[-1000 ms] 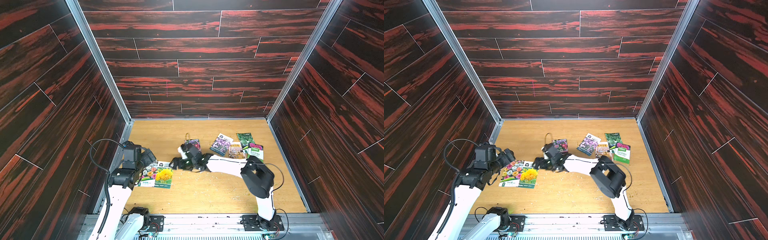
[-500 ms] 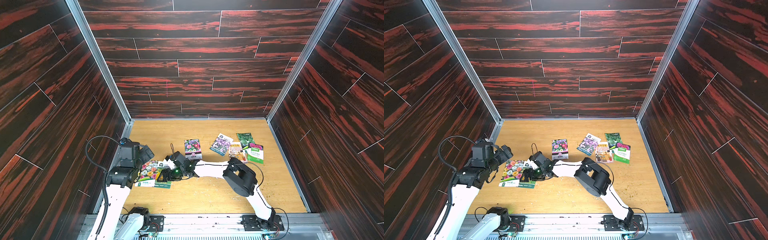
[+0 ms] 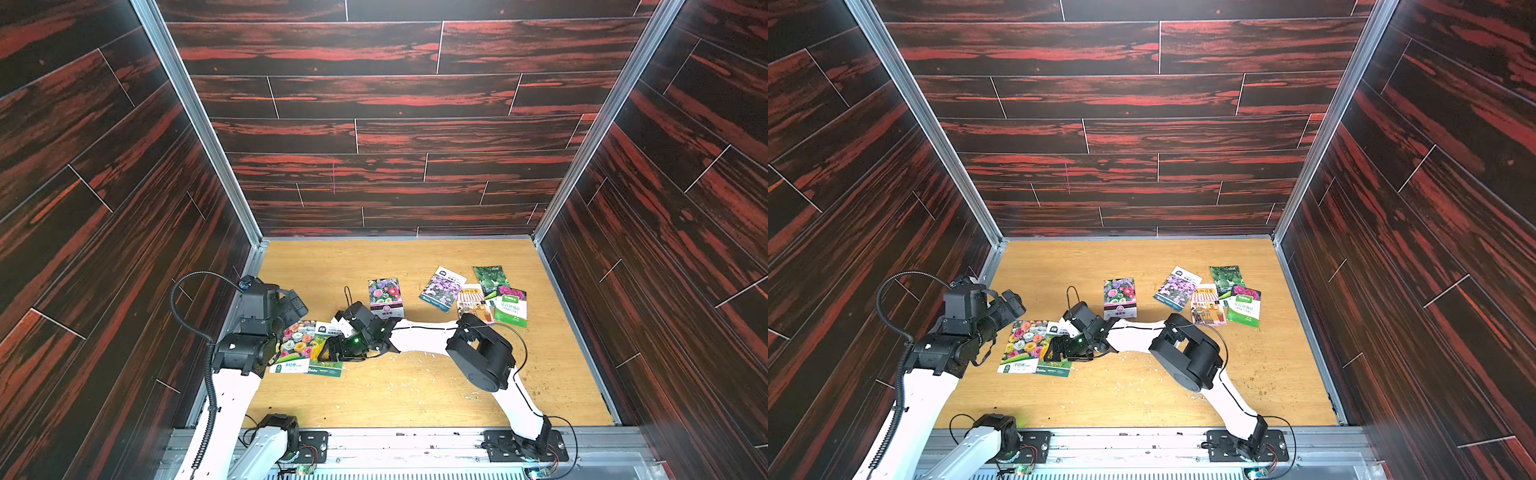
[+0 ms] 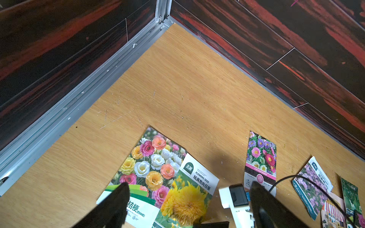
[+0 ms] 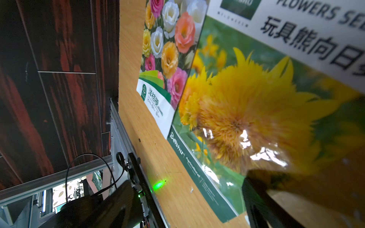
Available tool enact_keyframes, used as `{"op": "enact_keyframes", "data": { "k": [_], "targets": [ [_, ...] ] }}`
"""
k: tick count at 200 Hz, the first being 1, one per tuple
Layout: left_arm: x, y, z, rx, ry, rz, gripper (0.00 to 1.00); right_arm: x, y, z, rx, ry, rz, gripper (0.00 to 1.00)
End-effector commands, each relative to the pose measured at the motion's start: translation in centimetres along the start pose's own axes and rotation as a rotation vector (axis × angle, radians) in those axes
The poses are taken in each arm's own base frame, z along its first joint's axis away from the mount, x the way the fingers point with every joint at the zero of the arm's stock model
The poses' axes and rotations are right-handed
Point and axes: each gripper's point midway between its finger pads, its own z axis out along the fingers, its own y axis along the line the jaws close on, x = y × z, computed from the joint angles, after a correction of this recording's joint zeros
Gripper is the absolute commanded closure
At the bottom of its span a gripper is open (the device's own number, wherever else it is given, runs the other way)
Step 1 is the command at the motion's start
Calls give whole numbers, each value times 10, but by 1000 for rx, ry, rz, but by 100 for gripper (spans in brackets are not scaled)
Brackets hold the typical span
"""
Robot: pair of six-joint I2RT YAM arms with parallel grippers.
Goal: Arrange the seed packets in a row
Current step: Adjust the seed packet at the center of the board.
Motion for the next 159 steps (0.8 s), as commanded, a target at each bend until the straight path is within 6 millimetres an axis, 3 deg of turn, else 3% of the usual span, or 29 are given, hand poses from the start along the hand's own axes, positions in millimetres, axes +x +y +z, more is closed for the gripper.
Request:
{"op": "enact_keyframes", "data": {
  "k": [1,54,159],
  "targets": [
    [5,9,-1,-36,17,6,4,8,-30,1,88,12,68,12],
    [7,8,0,-29,25,3,4,0,-43,-12,163,-39,64,11],
    [8,4,3,-10,30,0,4,4,-16,-7,121,-5,0,11]
  ]
}}
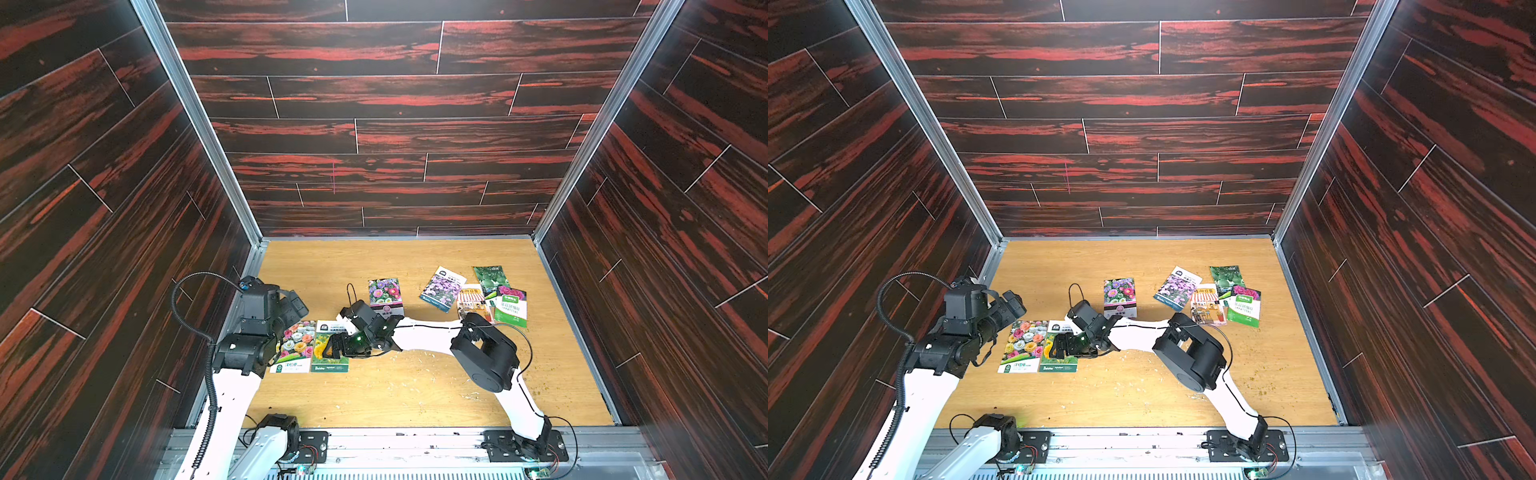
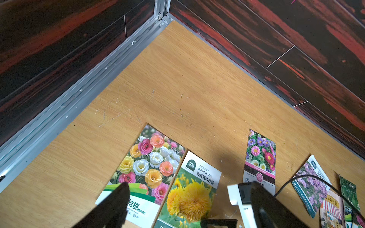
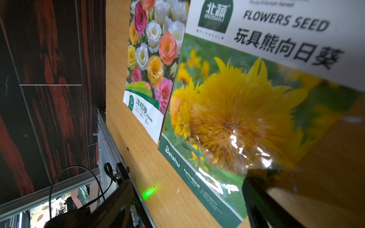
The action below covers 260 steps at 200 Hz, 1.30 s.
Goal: Arrange the seed packets in a row
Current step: Adjust the seed packet at the center of the board, then pick up the seed packet from the center of the board.
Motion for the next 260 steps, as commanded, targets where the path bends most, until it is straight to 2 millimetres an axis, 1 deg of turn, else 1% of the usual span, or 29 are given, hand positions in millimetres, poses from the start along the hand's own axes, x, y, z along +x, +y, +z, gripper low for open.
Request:
{"op": "enact_keyframes", "data": {
  "k": [1,17,31,43,56,68,74,78,80,87,103,112,123,125,127,138,144,154,170,181,194,199,201,206,227,260],
  "targets": [
    [5,5,1,-17,19,2,4,10,-5,3,34,41,-1,11],
    [5,3,3,-12,23,0,4,8,-8,0,52,23,1,12],
    [6,2,4,-8,28,-1,4,1,-8,-14,77,-42,-11,12],
    [6,1,5,-1,31,-5,5,-10,-2,-38,81,-122,-34,11],
    [9,-5,8,32,42,-10,5,-26,4,-71,65,-210,-45,11],
    [14,-15,14,89,63,-22,4,-41,1,-104,42,-277,-29,10],
    [16,-21,18,117,74,-34,4,-49,-7,-119,34,-298,-10,9],
    [20,-22,22,122,90,-43,2,-53,-11,-127,25,-306,1,9],
    [16,-26,23,140,76,-49,1,-57,-14,-132,19,-309,8,9],
    [18,-30,30,156,83,-60,1,-64,-25,-145,9,-312,22,8],
    [22,-44,42,210,115,-71,1,-83,-57,-172,50,-344,52,8],
    [24,-59,50,279,132,-68,1,-95,-77,-185,59,-354,80,8],
    [30,-81,62,348,166,-58,0,-111,-98,-196,63,-352,100,8],
    [31,-86,64,360,175,-54,0,-113,-103,-197,72,-348,106,8],
    [34,-90,68,367,186,-48,0,-114,-103,-198,63,-337,103,8],
    [45,-114,83,404,247,-11,0,-126,-114,-200,70,-309,97,8],
    [55,-124,94,402,293,14,0,-132,-119,-201,77,-297,87,8],
    [65,-138,112,400,345,37,0,-142,-128,-201,91,-279,80,8],
    [79,-153,143,401,394,18,0,-155,-144,-200,83,-256,95,8],
    [88,-157,165,397,419,3,0,-161,-157,-196,75,-240,121,8],
    [98,-162,185,387,459,1,0,-166,-167,-190,59,-221,140,8],
    [97,-167,187,397,461,2,0,-168,-171,-187,61,-214,149,8],
    [104,-165,194,387,481,0,0,-167,-173,-186,61,-210,150,8],
    [109,-167,201,386,499,-4,1,-168,-176,-184,61,-205,153,8],
    [124,-175,216,384,541,-4,2,-165,-185,-178,56,-197,172,9],
    [151,-188,222,397,603,-8,2,-157,-188,-167,-2,-174,211,10]
  ]
}}
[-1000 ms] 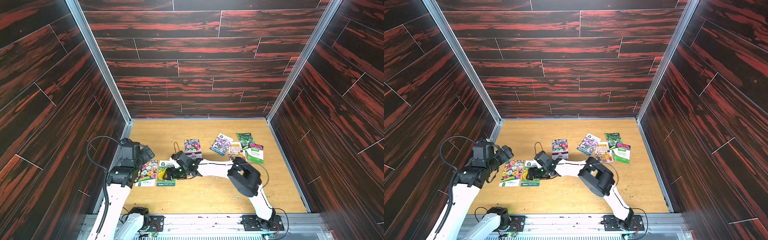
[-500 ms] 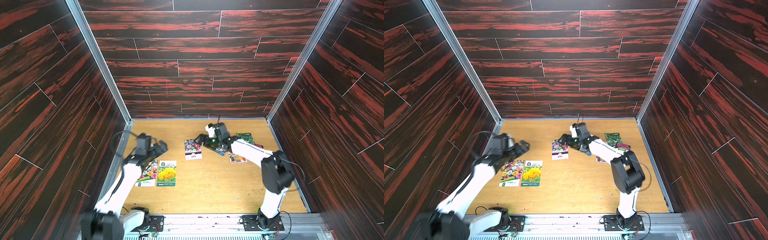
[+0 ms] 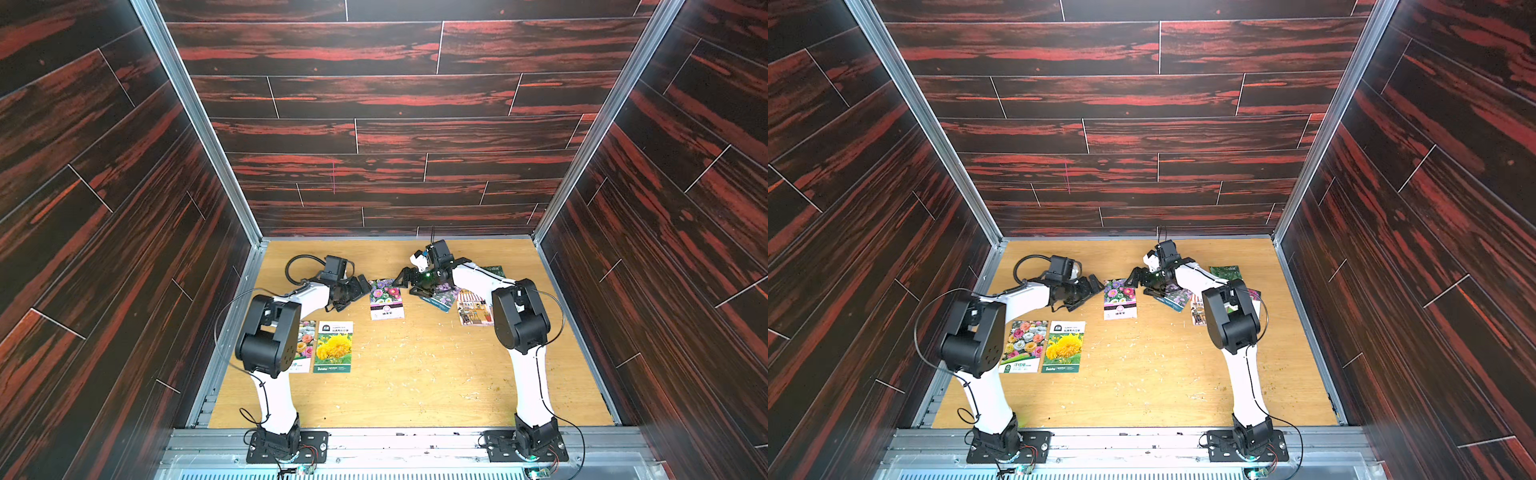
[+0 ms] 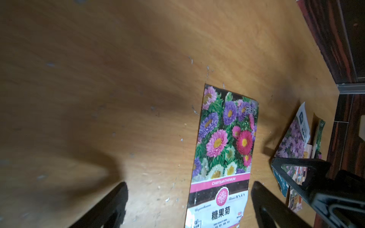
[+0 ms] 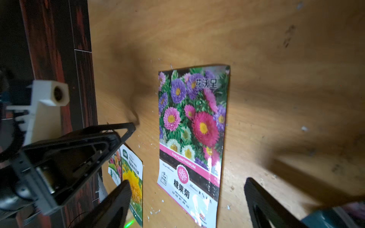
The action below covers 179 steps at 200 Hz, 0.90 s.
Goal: Arrange the seed packets in a row
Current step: Pick up the seed packet from the center of the board.
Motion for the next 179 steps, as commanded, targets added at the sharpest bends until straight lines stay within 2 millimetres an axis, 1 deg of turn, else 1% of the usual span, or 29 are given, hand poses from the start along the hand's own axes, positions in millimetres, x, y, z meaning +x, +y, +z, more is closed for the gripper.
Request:
{"op": "enact_keyframes", "data": {
  "k": [1,26,42,73,108,130,143,147,154,164,179],
  "targets": [
    [4,-28,5,71,18,12,2,13,1,9,-59,52,25,10],
    [20,-31,19,102,62,-25,3,20,-3,19,-102,77,67,10],
    [30,-29,27,112,91,-55,3,26,-7,27,-123,97,98,11],
    [42,-30,36,134,123,-77,4,34,-14,38,-149,117,151,12],
    [47,-30,45,141,144,-95,5,38,-9,48,-189,136,170,17],
    [51,-29,50,146,155,-107,6,37,-3,49,-228,139,177,25],
    [53,-29,52,152,162,-113,6,36,3,48,-274,135,178,27],
    [54,-29,53,155,165,-115,7,36,6,48,-285,135,179,29],
    [54,-29,54,154,166,-120,7,34,6,47,-284,125,183,36],
    [55,-28,54,154,165,-121,8,32,6,44,-274,107,172,51],
    [54,-30,49,153,159,-109,8,30,1,39,-235,77,160,74]
  ]
}}
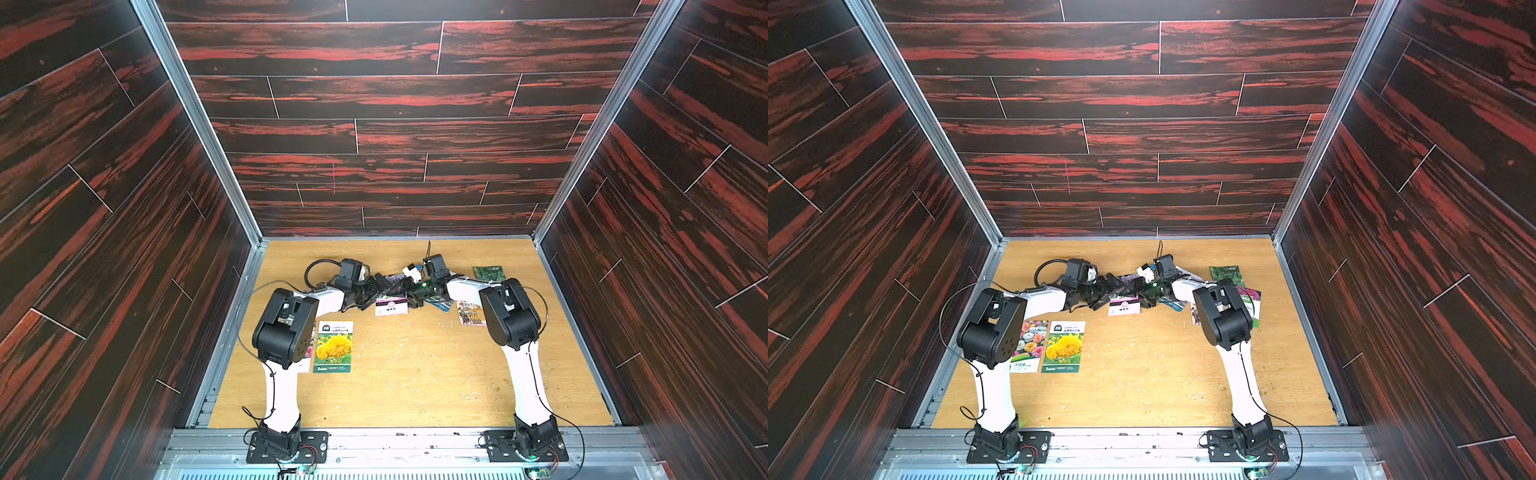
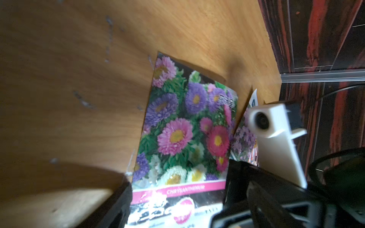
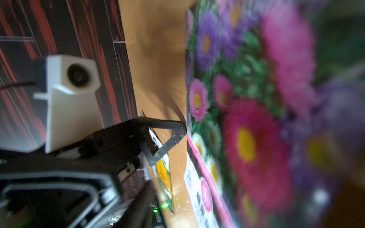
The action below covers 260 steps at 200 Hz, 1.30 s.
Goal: Arrange the seed packets in a row
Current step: Pick up the seed packet from the center of the board, then place the seed packet at the center of the board.
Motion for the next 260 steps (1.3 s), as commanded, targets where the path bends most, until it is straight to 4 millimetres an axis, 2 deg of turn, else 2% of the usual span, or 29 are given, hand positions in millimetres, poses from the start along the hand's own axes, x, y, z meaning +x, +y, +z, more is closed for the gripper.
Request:
{"op": "enact_keyframes", "data": {
  "k": [1,17,27,66,93,120,144,159,181,224,260],
  "targets": [
    [28,32,8,-92,82,-55,8,0,-5,-2,24,-25,3,75],
    [25,28,-3,-116,73,-22,8,-1,-6,-13,40,-52,-7,93],
    [23,24,-11,-134,65,6,8,0,-4,-20,43,-59,-16,100],
    [12,1,-49,-167,20,95,8,26,21,-45,27,-42,-86,100],
    [5,-14,-80,-169,-27,124,8,64,43,-52,-2,-5,-114,100],
    [-3,-22,-115,-181,-97,144,8,115,52,-33,29,59,-138,100],
    [-12,-18,-141,-207,-161,145,8,163,50,5,100,117,-171,100],
    [-15,-14,-152,-219,-179,137,8,181,46,26,129,127,-168,100],
    [-14,-14,-164,-217,-197,133,8,188,39,41,158,118,-151,100],
    [-11,-15,-184,-222,-245,147,8,187,33,43,218,76,-128,100],
    [-7,-14,-187,-217,-249,145,8,197,36,57,242,96,-129,100]
  ]
}}
